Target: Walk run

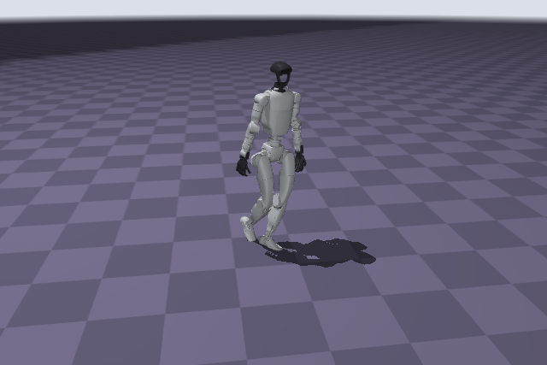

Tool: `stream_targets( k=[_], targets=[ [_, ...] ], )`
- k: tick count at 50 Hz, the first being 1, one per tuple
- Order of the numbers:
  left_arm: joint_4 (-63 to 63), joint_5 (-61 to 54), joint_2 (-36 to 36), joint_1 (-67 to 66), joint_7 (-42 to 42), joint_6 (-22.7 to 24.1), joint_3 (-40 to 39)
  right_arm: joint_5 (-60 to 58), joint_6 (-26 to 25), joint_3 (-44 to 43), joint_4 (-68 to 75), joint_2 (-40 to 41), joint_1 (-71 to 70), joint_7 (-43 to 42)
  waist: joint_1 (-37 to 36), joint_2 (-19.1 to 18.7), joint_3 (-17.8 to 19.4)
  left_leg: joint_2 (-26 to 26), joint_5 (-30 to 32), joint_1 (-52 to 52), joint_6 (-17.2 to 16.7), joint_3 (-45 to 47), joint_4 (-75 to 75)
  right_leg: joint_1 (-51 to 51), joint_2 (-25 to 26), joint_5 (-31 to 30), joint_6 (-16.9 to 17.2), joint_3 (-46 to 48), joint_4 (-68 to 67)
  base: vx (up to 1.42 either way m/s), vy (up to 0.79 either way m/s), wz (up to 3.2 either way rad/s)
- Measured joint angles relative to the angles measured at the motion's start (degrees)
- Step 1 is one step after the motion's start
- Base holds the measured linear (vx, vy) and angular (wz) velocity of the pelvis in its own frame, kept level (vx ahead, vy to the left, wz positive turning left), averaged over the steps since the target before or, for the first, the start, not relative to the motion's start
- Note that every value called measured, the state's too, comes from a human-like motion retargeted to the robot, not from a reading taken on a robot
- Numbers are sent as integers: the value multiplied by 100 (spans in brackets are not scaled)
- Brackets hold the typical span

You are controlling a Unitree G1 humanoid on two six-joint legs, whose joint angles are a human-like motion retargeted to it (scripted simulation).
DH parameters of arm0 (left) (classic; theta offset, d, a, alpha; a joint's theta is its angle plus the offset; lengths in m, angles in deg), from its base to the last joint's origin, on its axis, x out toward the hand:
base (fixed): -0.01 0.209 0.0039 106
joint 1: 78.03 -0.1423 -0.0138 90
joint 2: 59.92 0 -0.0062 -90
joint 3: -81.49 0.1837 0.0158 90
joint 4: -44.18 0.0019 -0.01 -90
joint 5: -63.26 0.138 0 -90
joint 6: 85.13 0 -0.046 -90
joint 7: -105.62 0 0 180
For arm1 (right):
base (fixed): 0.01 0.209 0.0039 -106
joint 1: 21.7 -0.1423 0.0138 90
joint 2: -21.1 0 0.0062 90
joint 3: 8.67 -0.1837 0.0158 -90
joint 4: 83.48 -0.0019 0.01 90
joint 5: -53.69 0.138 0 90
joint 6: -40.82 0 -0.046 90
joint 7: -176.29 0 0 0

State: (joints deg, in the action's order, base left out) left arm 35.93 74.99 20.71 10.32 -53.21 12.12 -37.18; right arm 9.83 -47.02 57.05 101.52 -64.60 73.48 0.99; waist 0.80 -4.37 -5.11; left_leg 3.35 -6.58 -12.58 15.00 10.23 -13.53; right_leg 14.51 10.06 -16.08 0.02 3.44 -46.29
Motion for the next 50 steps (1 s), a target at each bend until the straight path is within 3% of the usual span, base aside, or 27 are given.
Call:
stream_targets(
  k=[3, 6, 10, 12, 14, 16, 18, 20, 22, 23, 25, 27, 30, 33, 35, 38, 43, 47, 48, 50],
  targets=[
    [-875, -241, 143, 644, 334, 550, 469, -250, -99, -129, 240, 356, 668, 229, 378, -167, 15, 307, 114, 559, 0, -891, 433, 486, -779, 780, -250, 411, 945, 96, -3, 262],
    [-1340, -317, 494, 1338, 497, 877, 931, -226, -116, -22, 241, 678, 1241, 681, 879, -150, 38, 609, 128, 1020, 0, -1670, 606, 830, -1183, 924, -77, 368, 2362, 94, -25, 280],
    [-1471, -262, 954, 2113, 381, 995, 1272, -281, -7, 181, 241, 996, 1671, 1127, 1295, 108, 214, 871, -6, 1789, 0, -2262, 640, 1208, -1415, 1419, 407, -512, 3952, 88, -35, 199],
    [-1435, -226, 1088, 2290, 268, 975, 1336, -387, 21, 234, 241, 1050, 1731, 1241, 1219, 262, 321, 923, -62, 2194, -37, -2271, 595, 1290, -1522, 1756, 1355, -516, 4511, 92, -53, 29],
    [-1350, -174, 1161, 2300, 152, 978, 1249, -438, -33, 326, 241, 1017, 1672, 1285, 1006, 400, 350, 888, 3, 2472, -157, -1980, 499, 1414, -1529, 1876, 1498, -135, 4467, 100, -49, -10],
    [-1215, -169, 1086, 2127, 42, 1004, 1128, -416, -188, 366, 241, 886, 1572, 1195, 1170, 533, 243, 1111, 495, 2631, -236, -2024, 302, 1422, -1646, 1753, 1452, -723, 4016, 101, -18, 109],
    [-958, -149, 962, 1772, -20, 1020, 959, -354, -412, 344, 241, 731, 1476, 992, 1553, 584, 121, 1134, 1348, 2670, -532, -2082, -385, 1228, -1911, 983, 1480, -160, 3692, 106, -39, 172],
    [-521, 19, 781, 1340, -56, 946, 678, -145, -614, 386, 241, 548, 1329, 776, 1730, 398, -39, 972, 2547, 2255, -1143, -1704, -1518, 1038, -1609, 1263, 1145, -1033, 3333, 121, -54, 149],
    [51, 255, 494, 1013, -288, 646, 447, 238, -831, 415, 241, 311, 931, 815, 1830, 153, 18, 134, 3146, 1548, -1575, -887, -3022, 807, -1442, 1653, 566, -561, 3068, 84, -38, 147],
    [399, 260, 411, 896, -467, 459, 318, 367, -1004, 439, 241, 157, 621, 915, 1901, 157, 40, -174, 3399, 1298, -1619, -498, -3535, 636, -1506, 1754, 485, -394, 3076, 75, -32, 140],
    [1137, 70, 328, 653, -731, 123, 160, 507, -1312, 404, 241, -122, -30, 1036, 2009, 232, 87, -450, 2771, 858, -1196, 57, -4126, 285, -1742, 1773, 330, 200, 3189, 84, -30, 101],
    [1565, -25, 239, 235, -728, -160, 99, 603, -1210, 243, 210, -325, -636, 806, 1779, 365, 133, -405, 1996, 429, -853, 507, -4276, -17, -1626, 1718, 146, 46, 3382, 56, -12, -14],
    [1565, 241, -54, -522, -723, -429, 126, 932, -578, 208, -311, -572, -1305, 470, 1080, 535, 267, -22, 1212, -515, -1259, 478, -4051, -421, -1666, 1470, 62, 222, 3808, 80, -13, -73],
    [1565, 1229, -155, -1157, -760, -343, -110, 1467, -133, 384, -1087, -815, -1715, 452, 715, 592, 344, -618, 410, -1036, -951, 1326, -3152, -772, -1513, 1532, -58, 568, 4083, 51, -16, 32],
    [1565, 1623, -84, -1506, -695, -349, -84, 1783, 73, 436, -1436, -1046, -1974, 426, 541, 559, 403, -897, 120, -1251, -807, 1858, -2273, -1033, -1336, 1684, -112, 873, 4220, 70, -14, 87],
    [1565, 1810, 107, -1913, -653, -465, -29, 1892, 254, 172, -1737, -1414, -2230, 317, 320, 505, 458, -887, -166, -1533, -789, 2323, -931, -1438, -1059, 1981, -146, 1161, 4387, 62, -9, 104],
    [1565, 1504, 274, -2252, -998, -1161, -338, 1907, 216, -145, -1837, -1776, -2224, 159, 266, 594, 288, -625, -425, -1450, -735, 3603, 381, -1864, -913, 2161, -13, 1572, 4324, 80, 2, 120],
    [1565, 880, 122, -2197, -940, -1373, -685, 1816, 214, -424, -1747, -1569, -1908, 1, 37, 843, 105, -509, -104, -853, -150, 4474, 442, -2120, -1149, 1346, 287, 1699, 3901, 92, 6, 45],
    [1565, 773, 78, -2140, -739, -1342, -787, 1791, 256, -450, -1710, -1459, -1774, 4, -18, 904, 69, -456, 65, -720, -37, 4387, 425, -2256, -1209, 908, 341, 1681, 3782, 118, -6, 47],
    [1565, 638, 38, -1953, -114, -1259, -990, 1695, 381, -444, -1646, -1216, -1432, 133, 92, 835, -71, -393, -228, -538, 0, 3979, 301, -2364, -1146, -263, 259, 1689, 3417, 144, 8, 97]
  ],
)
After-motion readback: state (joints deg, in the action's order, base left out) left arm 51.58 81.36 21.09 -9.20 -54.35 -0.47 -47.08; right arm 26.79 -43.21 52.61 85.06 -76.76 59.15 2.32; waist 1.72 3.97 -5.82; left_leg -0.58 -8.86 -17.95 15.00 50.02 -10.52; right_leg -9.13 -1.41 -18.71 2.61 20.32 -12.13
